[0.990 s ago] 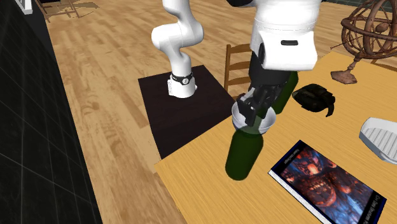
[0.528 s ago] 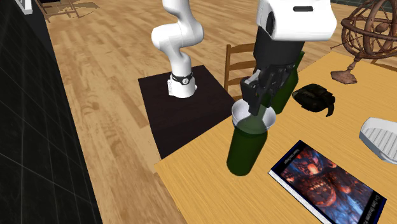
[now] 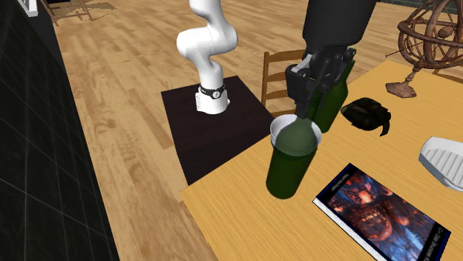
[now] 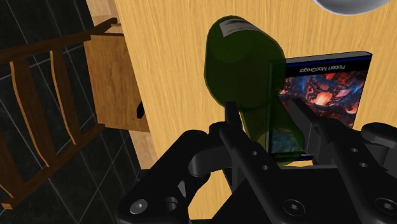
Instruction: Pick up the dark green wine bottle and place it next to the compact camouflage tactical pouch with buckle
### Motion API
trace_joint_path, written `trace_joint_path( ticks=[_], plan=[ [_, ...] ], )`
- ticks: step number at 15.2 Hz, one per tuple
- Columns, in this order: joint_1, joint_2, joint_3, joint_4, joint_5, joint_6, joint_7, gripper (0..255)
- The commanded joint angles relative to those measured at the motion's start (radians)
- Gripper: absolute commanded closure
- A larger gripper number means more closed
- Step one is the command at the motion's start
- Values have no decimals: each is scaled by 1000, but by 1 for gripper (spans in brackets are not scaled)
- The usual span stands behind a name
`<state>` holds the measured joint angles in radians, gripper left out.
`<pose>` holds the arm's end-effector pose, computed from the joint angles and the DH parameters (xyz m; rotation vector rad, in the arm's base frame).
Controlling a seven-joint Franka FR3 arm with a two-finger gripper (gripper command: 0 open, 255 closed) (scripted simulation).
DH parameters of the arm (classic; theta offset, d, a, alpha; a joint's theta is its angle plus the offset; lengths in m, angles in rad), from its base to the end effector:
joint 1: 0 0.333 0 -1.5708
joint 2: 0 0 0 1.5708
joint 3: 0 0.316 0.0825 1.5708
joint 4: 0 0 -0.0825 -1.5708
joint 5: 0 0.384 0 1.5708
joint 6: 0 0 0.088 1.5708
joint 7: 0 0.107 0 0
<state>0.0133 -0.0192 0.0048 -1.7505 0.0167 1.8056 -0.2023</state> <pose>0.5643 0.0116 0.5704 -3.1115 -0.3391 -0.1182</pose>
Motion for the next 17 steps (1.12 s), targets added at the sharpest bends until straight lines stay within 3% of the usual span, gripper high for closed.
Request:
trace_joint_path(
  ticks=[1, 13, 17],
  plan=[
    [0, 6, 0, 35, 0, -29, 0, 255],
    [-1, 40, -1, 237, -1, -196, 2, 255],
    [41, -41, 42, 139, -4, -179, 86, 255]
  ],
)
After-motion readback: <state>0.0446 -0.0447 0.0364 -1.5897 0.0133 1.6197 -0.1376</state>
